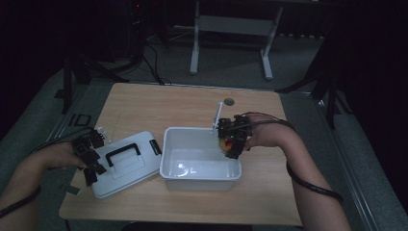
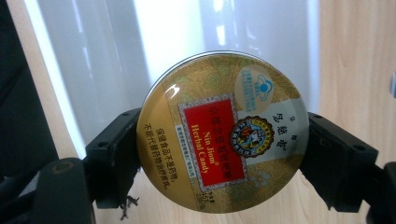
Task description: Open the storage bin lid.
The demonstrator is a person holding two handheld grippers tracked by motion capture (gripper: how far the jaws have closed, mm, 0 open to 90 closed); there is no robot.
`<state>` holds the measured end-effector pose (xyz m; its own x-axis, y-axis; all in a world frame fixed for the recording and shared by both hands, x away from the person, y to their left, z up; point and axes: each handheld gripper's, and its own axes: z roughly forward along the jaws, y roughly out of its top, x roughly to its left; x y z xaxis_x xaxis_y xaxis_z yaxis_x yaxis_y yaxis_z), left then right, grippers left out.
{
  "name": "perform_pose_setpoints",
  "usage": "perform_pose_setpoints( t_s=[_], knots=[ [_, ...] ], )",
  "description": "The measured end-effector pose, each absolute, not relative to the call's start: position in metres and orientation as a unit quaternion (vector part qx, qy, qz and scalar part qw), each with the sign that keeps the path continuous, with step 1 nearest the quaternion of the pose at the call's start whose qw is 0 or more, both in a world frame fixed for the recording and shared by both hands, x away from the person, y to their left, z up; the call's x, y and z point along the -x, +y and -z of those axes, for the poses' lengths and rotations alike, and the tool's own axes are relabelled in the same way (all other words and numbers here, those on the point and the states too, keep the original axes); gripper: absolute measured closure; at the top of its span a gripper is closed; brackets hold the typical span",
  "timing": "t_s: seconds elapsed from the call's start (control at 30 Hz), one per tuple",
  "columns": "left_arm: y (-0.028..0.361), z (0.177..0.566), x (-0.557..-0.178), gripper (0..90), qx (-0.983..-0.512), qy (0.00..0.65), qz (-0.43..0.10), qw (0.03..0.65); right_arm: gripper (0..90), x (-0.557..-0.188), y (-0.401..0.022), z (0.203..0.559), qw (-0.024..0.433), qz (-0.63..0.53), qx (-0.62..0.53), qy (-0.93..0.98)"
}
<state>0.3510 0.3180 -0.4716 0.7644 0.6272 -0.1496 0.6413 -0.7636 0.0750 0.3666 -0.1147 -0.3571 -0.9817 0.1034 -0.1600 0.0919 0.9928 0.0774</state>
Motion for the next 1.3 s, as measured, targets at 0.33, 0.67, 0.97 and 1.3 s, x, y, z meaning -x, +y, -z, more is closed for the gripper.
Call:
perform_pose_setpoints(
  t_s=[0.33,0.67,0.97,1.3],
  knots=[
    [0.319,0.474,-0.35,29.2,-0.937,0.34,0.059,0.061,20.1,-0.366,-0.102,0.387,0.061,-0.02,-0.037,0.997],
    [0.317,0.474,-0.351,29.2,-0.937,0.338,0.059,0.061,20.1,-0.362,-0.097,0.416,0.046,-0.007,-0.021,0.999],
    [0.316,0.476,-0.352,29.1,-0.938,0.336,0.062,0.06,20.1,-0.36,-0.086,0.438,0.041,0.011,-0.001,0.999],
    [0.315,0.475,-0.352,29.2,-0.938,0.337,0.06,0.056,20.1,-0.365,-0.079,0.456,0.034,0.026,-0.007,0.999]
  ],
)
